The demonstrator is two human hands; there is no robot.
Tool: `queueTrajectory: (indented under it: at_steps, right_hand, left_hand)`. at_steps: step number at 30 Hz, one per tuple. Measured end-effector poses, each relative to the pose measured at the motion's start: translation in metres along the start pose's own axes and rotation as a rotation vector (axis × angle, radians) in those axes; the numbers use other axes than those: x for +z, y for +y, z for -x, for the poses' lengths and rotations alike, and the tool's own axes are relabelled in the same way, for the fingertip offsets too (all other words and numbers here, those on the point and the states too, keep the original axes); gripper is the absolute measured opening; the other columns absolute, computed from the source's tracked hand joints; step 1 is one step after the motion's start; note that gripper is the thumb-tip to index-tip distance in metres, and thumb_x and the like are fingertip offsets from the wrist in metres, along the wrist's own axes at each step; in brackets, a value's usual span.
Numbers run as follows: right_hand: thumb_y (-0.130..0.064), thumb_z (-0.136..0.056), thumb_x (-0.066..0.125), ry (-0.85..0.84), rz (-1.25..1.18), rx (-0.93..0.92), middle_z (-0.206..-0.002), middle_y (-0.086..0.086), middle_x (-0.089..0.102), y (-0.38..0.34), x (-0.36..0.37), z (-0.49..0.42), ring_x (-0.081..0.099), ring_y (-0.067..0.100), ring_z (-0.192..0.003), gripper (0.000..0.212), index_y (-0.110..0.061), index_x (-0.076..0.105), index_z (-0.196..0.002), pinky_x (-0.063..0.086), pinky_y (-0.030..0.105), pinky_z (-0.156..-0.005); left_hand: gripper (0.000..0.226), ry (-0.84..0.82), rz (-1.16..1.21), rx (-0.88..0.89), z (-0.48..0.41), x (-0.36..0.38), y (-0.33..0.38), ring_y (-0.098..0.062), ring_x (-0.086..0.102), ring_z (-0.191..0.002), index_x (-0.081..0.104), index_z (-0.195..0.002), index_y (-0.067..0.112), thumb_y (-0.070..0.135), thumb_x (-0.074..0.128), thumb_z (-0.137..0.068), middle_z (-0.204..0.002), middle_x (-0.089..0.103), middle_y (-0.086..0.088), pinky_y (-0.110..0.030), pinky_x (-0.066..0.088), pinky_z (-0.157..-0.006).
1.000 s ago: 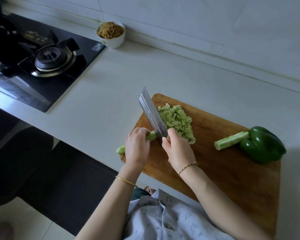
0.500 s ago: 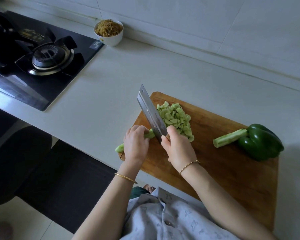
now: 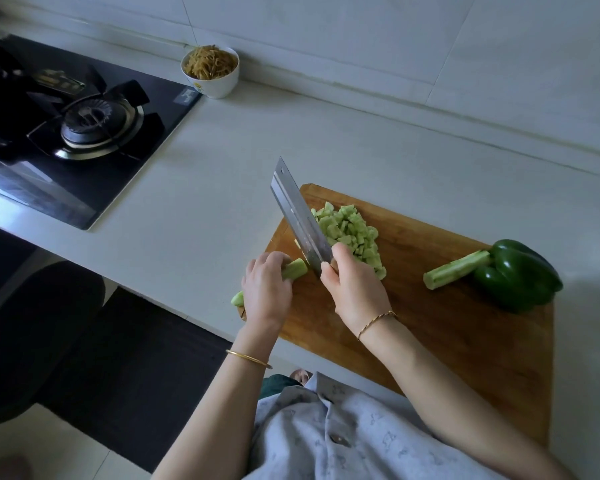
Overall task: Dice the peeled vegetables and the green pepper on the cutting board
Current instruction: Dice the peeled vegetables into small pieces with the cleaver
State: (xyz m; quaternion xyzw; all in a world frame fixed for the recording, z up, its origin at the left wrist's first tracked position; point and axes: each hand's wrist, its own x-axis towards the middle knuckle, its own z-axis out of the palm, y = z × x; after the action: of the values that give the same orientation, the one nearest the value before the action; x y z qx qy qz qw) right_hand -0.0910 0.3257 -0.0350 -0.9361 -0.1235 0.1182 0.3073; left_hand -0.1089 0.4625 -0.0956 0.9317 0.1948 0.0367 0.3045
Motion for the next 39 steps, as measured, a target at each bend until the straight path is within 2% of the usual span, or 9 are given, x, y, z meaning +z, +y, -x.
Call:
queueTrajectory:
  at_steps: [5, 9, 12, 16, 20, 28, 32, 34, 39]
  right_hand:
    - [-0.024, -0.101, 0.042, -0.061, 0.002, 0.019, -0.074, 0.008, 0.056, -0.001, -0.001, 0.002, 0.061, 0.029, -0.064, 0.016, -0.014, 0.034, -0.09, 0.055, 0.049, -0.055]
    - [-0.024, -0.102, 0.04, -0.084, 0.076, 0.02, -0.065, -0.002, 0.046, -0.001, 0.005, 0.0, 0.055, 0.025, -0.06, 0.014, -0.014, 0.036, -0.093, 0.048, 0.038, -0.05]
    - [-0.024, -0.102, 0.04, -0.097, 0.132, 0.024, -0.068, 0.0, 0.048, -0.002, 0.01, -0.004, 0.052, 0.024, -0.064, 0.013, -0.011, 0.041, -0.101, 0.04, 0.034, -0.052]
    - [-0.024, -0.102, 0.04, -0.07, 0.069, 0.065, -0.063, -0.001, 0.043, 0.001, 0.009, -0.005, 0.048, 0.024, -0.058, 0.016, -0.013, 0.036, -0.09, 0.034, 0.031, -0.043]
    - [-0.024, -0.101, 0.042, -0.046, -0.021, 0.07, -0.074, 0.01, 0.055, 0.003, 0.003, -0.002, 0.06, 0.031, -0.065, 0.017, -0.014, 0.035, -0.089, 0.055, 0.048, -0.056]
    - [-0.023, -0.101, 0.042, -0.083, 0.017, 0.045, -0.075, 0.009, 0.056, -0.001, -0.002, 0.003, 0.06, 0.03, -0.063, 0.017, -0.014, 0.035, -0.089, 0.055, 0.049, -0.057]
    - [-0.025, -0.102, 0.04, -0.124, 0.079, 0.043, -0.072, 0.003, 0.051, -0.003, 0.0, -0.003, 0.058, 0.026, -0.063, 0.015, -0.015, 0.035, -0.091, 0.055, 0.043, -0.056]
    - [-0.024, -0.102, 0.04, -0.129, 0.107, 0.037, -0.067, -0.001, 0.045, -0.003, 0.003, -0.005, 0.055, 0.026, -0.065, 0.015, -0.015, 0.035, -0.091, 0.049, 0.038, -0.054]
    - [-0.023, -0.101, 0.041, -0.066, -0.012, 0.075, -0.07, 0.006, 0.05, 0.002, 0.005, -0.001, 0.059, 0.032, -0.065, 0.019, -0.012, 0.035, -0.087, 0.055, 0.05, -0.058]
  left_hand:
    - [0.019, -0.001, 0.0, -0.001, -0.001, 0.001, -0.001, -0.021, 0.049, -0.102, 0.065, -0.099, 0.013, 0.006, 0.065, -0.082, -0.105, 0.062, -0.003, -0.034, 0.039, -0.087]
    - [0.018, 0.007, -0.003, 0.009, -0.001, 0.001, -0.002, -0.022, 0.05, -0.102, 0.066, -0.098, 0.011, 0.007, 0.066, -0.081, -0.104, 0.062, -0.003, -0.033, 0.038, -0.086]
    - [0.017, 0.004, -0.004, 0.021, -0.001, 0.001, -0.003, -0.022, 0.05, -0.101, 0.066, -0.097, 0.011, 0.005, 0.065, -0.081, -0.105, 0.063, -0.004, -0.034, 0.04, -0.086]
    - [0.029, -0.003, 0.012, 0.021, 0.0, 0.001, -0.004, -0.024, 0.049, -0.105, 0.068, -0.101, 0.012, -0.004, 0.057, -0.08, -0.109, 0.062, -0.003, -0.034, 0.038, -0.088]
    - [0.029, 0.023, 0.026, 0.024, 0.0, 0.003, -0.004, -0.024, 0.05, -0.103, 0.069, -0.1, 0.011, -0.007, 0.058, -0.079, -0.107, 0.063, -0.004, -0.03, 0.037, -0.086]
    - [0.025, 0.029, 0.031, 0.028, 0.0, 0.005, -0.004, -0.022, 0.051, -0.1, 0.066, -0.099, 0.01, -0.005, 0.06, -0.079, -0.104, 0.063, -0.005, -0.03, 0.039, -0.086]
    - [0.022, 0.032, 0.03, 0.034, 0.0, 0.006, -0.004, -0.023, 0.052, -0.101, 0.067, -0.098, 0.009, -0.003, 0.061, -0.08, -0.104, 0.064, -0.005, -0.034, 0.043, -0.087]
    - [0.022, 0.035, 0.034, 0.039, 0.0, 0.006, -0.004, -0.023, 0.052, -0.101, 0.067, -0.097, 0.01, -0.003, 0.062, -0.08, -0.105, 0.064, -0.005, -0.035, 0.043, -0.088]
    - [0.022, 0.035, 0.057, 0.037, 0.0, 0.007, -0.005, -0.023, 0.05, -0.105, 0.068, -0.1, 0.011, -0.001, 0.062, -0.082, -0.109, 0.063, -0.003, -0.032, 0.04, -0.089]
